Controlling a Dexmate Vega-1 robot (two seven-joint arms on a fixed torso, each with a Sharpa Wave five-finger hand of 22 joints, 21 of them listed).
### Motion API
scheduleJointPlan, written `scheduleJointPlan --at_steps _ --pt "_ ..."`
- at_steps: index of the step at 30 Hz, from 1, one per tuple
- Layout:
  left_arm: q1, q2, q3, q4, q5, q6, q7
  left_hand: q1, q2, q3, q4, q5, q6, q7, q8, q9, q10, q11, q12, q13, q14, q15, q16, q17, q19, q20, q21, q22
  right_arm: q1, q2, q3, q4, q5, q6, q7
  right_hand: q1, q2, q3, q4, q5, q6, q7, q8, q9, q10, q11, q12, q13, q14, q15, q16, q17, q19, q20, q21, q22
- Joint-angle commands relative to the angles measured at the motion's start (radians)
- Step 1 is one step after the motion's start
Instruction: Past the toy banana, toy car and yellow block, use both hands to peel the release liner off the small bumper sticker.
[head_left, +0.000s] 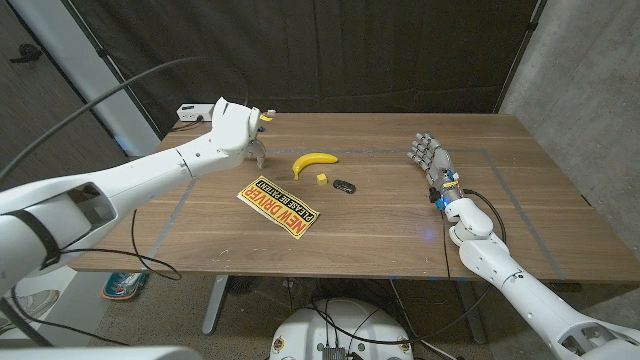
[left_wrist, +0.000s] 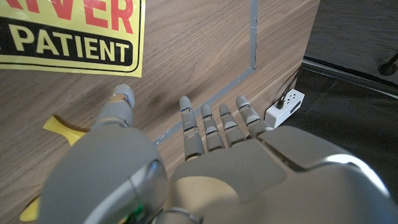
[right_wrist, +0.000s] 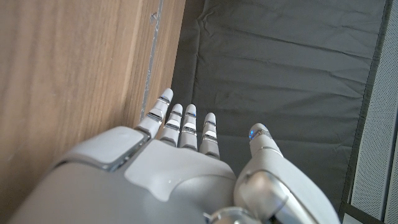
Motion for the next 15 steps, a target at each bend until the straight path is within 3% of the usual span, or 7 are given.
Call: scheduleJointPlan --at_steps 1,15 --pt "0.057 -0.057 -0.074 0.072 -0.015 -0.073 0.005 0.010 0.018 -0.002 0.001 0.003 -0.003 -0.009 -0.004 0.001 -0.021 0.004 -0.005 0.003 -0.020 0.010 -0.008 0.006 -0.015 0.007 -0.005 0.003 0.003 0.000 -0.002 -0.005 -0.009 -0.004 -0.013 -0.009 0.002 0.002 0.003 0.007 0.011 -0.001 0.008 0.002 0.009 0.003 0.005 0.003 0.007 0.001 0.003 0.003 0.012 0.001 -0.002 0.004" --pt "0.077 -0.069 -0.076 0.084 0.007 -0.103 0.025 0.036 0.025 -0.010 -0.008 -0.002 0.055 -0.022 0.012 0.000 -0.018 -0.005 0.002 0.005 -0.017 0.004 -0.007 0.007 -0.014 0.006 -0.006 0.004 0.007 0.004 -0.004 0.003 -0.012 0.000 -0.013 -0.011 0.001 0.004 0.003 0.007 0.013 -0.001 0.007 0.002 0.010 0.004 0.004 0.004 0.009 0.000 0.002 0.002 0.014 0.000 -0.005 0.004"
